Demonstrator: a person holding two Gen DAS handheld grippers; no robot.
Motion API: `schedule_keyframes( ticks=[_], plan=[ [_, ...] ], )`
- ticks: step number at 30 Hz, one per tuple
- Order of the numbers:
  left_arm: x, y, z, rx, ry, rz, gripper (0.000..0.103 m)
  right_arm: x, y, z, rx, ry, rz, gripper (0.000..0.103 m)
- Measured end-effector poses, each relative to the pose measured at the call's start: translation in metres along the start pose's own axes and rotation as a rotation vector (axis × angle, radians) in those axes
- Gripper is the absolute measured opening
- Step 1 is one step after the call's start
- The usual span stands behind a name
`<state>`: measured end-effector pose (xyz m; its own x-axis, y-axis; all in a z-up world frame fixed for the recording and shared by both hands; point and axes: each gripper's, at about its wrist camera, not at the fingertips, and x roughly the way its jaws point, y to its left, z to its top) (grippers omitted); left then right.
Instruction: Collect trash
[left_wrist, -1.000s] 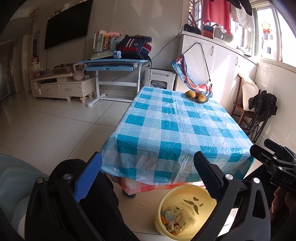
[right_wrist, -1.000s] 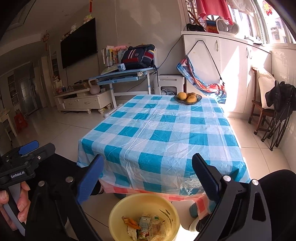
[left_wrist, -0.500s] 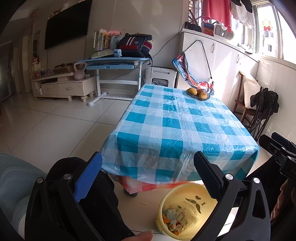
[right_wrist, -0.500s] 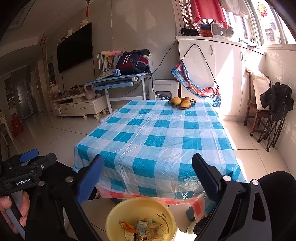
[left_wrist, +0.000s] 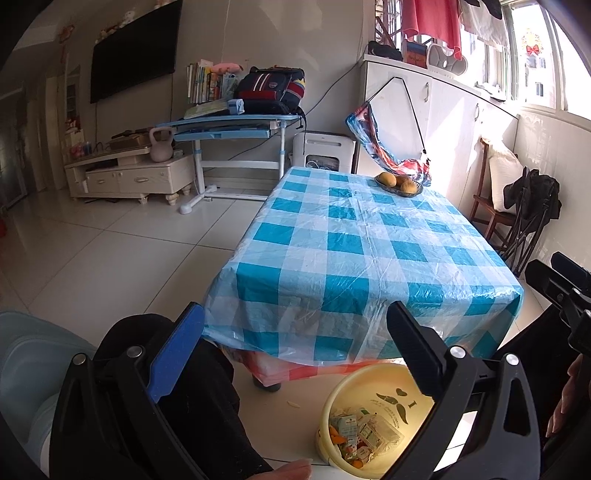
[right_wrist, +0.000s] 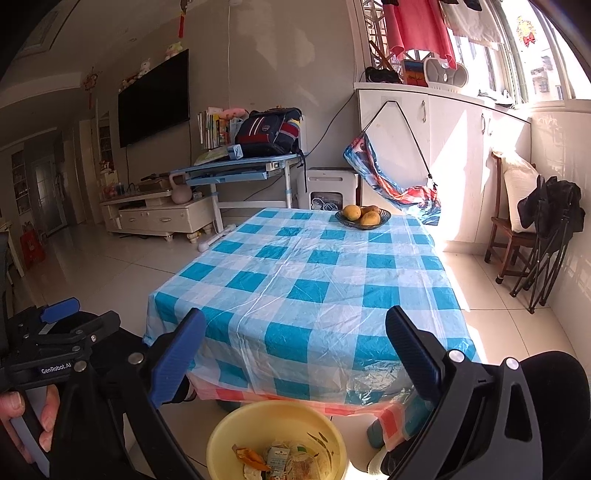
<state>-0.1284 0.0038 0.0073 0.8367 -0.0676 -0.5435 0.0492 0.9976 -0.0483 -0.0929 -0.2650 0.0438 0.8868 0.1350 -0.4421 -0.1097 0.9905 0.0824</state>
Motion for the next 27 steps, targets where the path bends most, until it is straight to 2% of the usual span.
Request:
schedule_keyframes(
  ticks=[10,27],
  plan=[
    [0.0010,-0.0033,-0.0003,0.020,0.001,0.041,0.096,0.0003,0.0018,-0.0008,-0.008,0.001,-0.003,0.094],
    [0.0020,-0.0063,0.0006,0.037,0.012,0.054,0.096,0.0031,0.0012,-0.0029,-0.039,0.026,-0.017,0.094]
  ],
)
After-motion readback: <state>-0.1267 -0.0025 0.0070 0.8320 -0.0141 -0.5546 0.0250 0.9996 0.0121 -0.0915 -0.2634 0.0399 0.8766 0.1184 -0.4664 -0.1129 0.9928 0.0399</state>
